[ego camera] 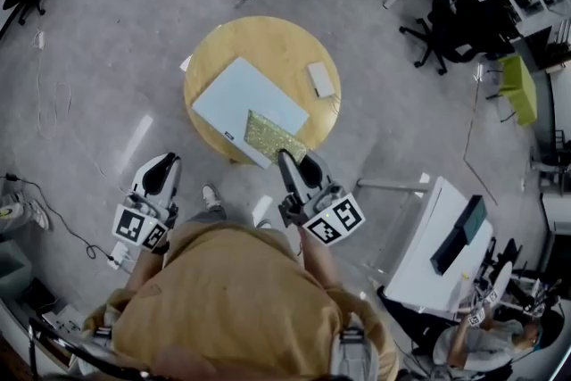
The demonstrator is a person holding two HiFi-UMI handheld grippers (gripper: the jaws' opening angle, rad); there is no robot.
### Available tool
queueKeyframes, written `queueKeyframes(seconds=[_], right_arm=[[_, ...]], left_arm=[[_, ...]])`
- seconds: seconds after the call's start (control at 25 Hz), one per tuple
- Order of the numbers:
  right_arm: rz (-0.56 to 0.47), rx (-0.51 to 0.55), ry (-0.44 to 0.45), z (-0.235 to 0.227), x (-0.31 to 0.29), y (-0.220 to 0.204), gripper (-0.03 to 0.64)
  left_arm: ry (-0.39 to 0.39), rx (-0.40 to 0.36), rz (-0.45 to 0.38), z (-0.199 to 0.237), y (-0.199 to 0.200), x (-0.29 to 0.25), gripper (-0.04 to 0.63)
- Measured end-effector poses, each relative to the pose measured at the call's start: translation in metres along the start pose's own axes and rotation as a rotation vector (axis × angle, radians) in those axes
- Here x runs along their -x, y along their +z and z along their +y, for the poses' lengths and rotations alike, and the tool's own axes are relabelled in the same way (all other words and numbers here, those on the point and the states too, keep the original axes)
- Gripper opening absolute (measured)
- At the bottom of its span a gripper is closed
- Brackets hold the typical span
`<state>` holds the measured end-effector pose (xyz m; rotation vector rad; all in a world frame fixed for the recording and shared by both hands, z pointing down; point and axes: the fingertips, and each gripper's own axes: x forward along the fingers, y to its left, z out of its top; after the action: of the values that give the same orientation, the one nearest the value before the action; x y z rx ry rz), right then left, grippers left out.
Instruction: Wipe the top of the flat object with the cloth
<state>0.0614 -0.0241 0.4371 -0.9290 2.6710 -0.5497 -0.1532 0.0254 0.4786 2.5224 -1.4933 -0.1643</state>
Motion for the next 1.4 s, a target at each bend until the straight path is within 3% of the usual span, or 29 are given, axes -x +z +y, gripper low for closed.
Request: queueKeyframes(seconds=[0.28, 0.56, 0.88, 1.4], right_arm=[[-0.017, -0.002, -0.071, 0.001, -0.027, -0.013, 0.064], [-0.011, -0.035, -0.125, -0.019, -0.030, -0.021, 0.064], [0.010, -0.222, -0.082, -0.054, -0.063, -0.056, 0.064], [0.133, -0.395, 0.015, -0.089, -0.124, -0.121, 0.063]], left_arm=[[-0.048, 0.008, 0.016, 0.047, -0.001, -0.011, 0.044], [-0.079, 0.012, 0.019, 0.052, -0.001, -0.033, 0.044], [-0.043, 0.006, 0.024, 0.047, 0.008, -0.049, 0.044], [-0.010, -0.034, 0.058, 0.048, 0.012, -0.072, 0.044]])
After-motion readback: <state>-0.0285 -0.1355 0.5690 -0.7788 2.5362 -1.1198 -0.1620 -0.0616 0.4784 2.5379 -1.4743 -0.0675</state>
